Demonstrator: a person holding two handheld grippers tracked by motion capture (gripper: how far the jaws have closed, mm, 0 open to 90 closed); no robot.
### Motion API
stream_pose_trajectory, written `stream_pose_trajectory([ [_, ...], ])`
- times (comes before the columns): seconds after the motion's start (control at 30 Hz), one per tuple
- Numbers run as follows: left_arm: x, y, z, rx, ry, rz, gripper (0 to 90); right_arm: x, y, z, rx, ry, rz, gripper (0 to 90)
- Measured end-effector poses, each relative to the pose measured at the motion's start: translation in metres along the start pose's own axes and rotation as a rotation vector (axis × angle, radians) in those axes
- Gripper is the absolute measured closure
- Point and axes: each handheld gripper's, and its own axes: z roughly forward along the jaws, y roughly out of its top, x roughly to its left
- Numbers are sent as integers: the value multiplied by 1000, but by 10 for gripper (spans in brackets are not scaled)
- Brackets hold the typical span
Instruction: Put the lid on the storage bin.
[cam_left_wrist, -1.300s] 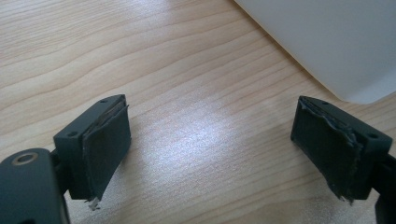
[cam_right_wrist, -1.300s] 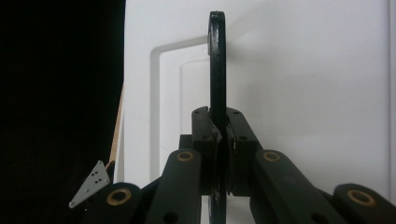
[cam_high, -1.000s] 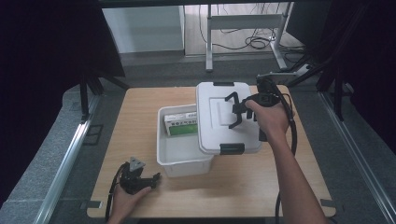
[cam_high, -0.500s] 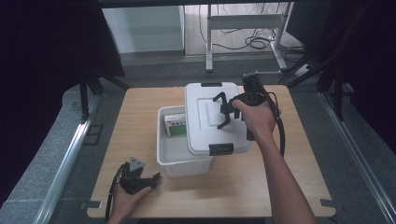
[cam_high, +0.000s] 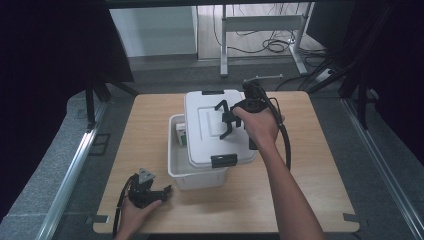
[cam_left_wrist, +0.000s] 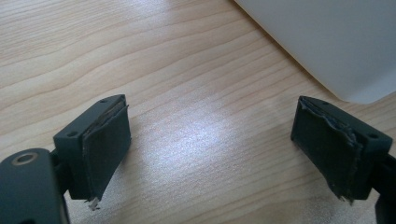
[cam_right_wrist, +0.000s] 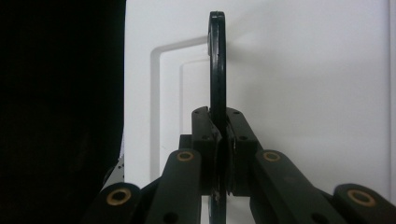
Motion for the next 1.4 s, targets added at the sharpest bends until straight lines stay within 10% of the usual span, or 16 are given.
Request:
stream_pose_trajectory([
  [0.7, -2, 0, 0, 0, 8, -8, 116, 28, -8, 29, 40, 18, -5, 846],
  [1.4, -3, 1, 1, -2, 0, -1, 117, 45, -9, 63, 91, -70, 4, 847],
])
